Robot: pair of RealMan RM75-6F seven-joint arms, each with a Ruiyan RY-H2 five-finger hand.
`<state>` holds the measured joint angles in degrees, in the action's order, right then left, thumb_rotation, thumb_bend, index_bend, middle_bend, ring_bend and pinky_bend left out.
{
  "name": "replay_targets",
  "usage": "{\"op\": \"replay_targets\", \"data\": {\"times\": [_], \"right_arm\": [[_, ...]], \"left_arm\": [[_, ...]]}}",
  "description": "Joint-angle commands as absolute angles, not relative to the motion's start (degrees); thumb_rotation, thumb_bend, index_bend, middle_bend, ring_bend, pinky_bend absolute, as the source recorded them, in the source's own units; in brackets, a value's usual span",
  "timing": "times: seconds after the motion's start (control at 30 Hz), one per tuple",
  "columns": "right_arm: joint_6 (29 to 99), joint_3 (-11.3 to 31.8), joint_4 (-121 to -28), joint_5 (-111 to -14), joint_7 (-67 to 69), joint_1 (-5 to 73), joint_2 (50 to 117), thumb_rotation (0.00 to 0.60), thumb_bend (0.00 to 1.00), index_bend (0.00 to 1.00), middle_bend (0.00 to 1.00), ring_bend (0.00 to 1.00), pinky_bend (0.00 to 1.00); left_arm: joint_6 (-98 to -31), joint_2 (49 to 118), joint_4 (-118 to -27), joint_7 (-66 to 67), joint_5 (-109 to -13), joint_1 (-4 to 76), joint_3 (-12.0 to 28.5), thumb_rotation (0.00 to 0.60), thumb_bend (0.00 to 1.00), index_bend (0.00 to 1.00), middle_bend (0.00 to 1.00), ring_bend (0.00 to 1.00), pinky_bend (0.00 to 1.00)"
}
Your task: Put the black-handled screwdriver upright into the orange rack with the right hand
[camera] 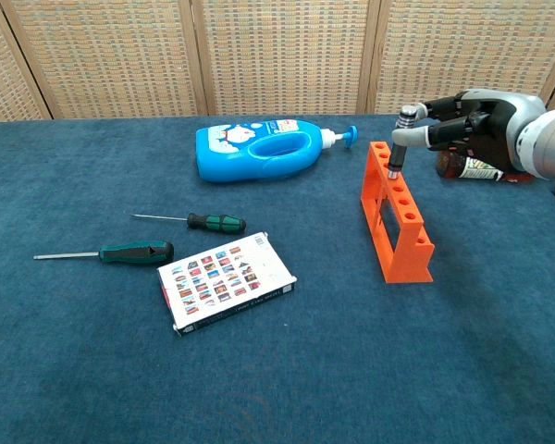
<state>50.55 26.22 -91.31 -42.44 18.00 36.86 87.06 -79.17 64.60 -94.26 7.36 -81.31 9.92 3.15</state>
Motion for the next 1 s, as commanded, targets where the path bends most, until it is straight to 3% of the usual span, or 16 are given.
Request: {"op": "replay_targets", "data": {"times": [0.03, 1.0], "right_arm": [[50.45, 26.3, -91.11, -42.3, 17.84, 36.91, 86.83, 0.6, 0.31, 0.6, 0.0, 0.0, 0.0], [48.72, 25.29, -89.73, -42.52, 18.56, 36.39, 86.95, 0.6, 0.31, 0.6, 0.0, 0.0, 0.0]], "left_arm": [[-79.12, 64.65, -94.22, 7.41, -81.28, 9.95, 3.15, 0.6, 0.0, 0.0, 0.0, 0.0, 0.0], [-79.01, 64.81, -94.38, 7.91, -81.52, 9.95, 2.86, 0.6, 0.0, 0.0, 0.0, 0.0, 0.0]]}}
